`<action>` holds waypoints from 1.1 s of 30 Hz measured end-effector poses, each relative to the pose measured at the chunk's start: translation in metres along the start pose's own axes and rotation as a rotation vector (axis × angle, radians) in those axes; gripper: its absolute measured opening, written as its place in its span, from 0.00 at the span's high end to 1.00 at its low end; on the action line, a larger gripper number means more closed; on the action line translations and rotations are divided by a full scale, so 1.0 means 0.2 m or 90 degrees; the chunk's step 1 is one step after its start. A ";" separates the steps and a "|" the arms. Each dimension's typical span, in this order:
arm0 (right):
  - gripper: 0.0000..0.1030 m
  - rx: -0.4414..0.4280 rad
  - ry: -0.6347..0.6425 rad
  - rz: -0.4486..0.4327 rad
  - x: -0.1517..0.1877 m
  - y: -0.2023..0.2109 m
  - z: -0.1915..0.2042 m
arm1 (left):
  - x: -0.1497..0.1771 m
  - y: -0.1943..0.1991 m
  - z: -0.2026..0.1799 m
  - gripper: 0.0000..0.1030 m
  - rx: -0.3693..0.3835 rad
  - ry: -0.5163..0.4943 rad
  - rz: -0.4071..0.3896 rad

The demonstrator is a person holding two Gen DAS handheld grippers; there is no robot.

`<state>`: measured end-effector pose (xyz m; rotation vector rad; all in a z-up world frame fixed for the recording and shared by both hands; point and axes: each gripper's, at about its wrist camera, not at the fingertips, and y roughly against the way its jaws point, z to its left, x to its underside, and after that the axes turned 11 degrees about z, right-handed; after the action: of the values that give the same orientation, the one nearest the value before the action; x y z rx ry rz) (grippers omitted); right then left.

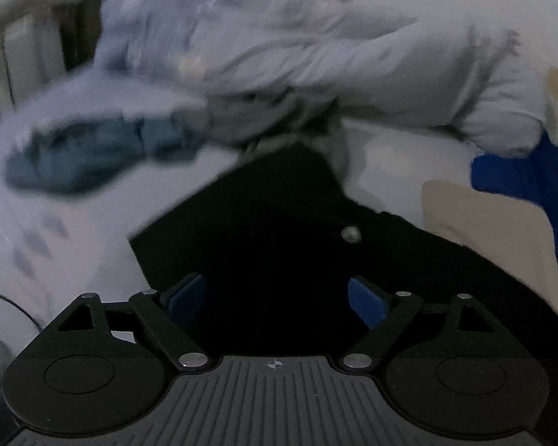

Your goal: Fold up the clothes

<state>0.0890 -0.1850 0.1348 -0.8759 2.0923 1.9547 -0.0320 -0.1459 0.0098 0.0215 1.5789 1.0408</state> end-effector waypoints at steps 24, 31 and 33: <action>0.17 0.270 0.051 0.058 0.02 -0.27 0.02 | 0.00 -0.02 -0.03 0.91 -0.014 0.015 -0.002; 0.16 0.225 -0.155 0.030 0.17 -0.08 -0.28 | 0.00 -0.01 -0.04 0.90 -0.019 0.005 -0.002; 0.15 0.202 -0.196 0.026 0.21 -0.06 -0.33 | 0.01 0.00 -0.04 0.90 -0.019 0.006 -0.001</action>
<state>0.0789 -0.2601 0.1140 -0.4429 2.1594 1.5873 -0.0387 -0.1490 0.0090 -0.0058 1.5714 1.0641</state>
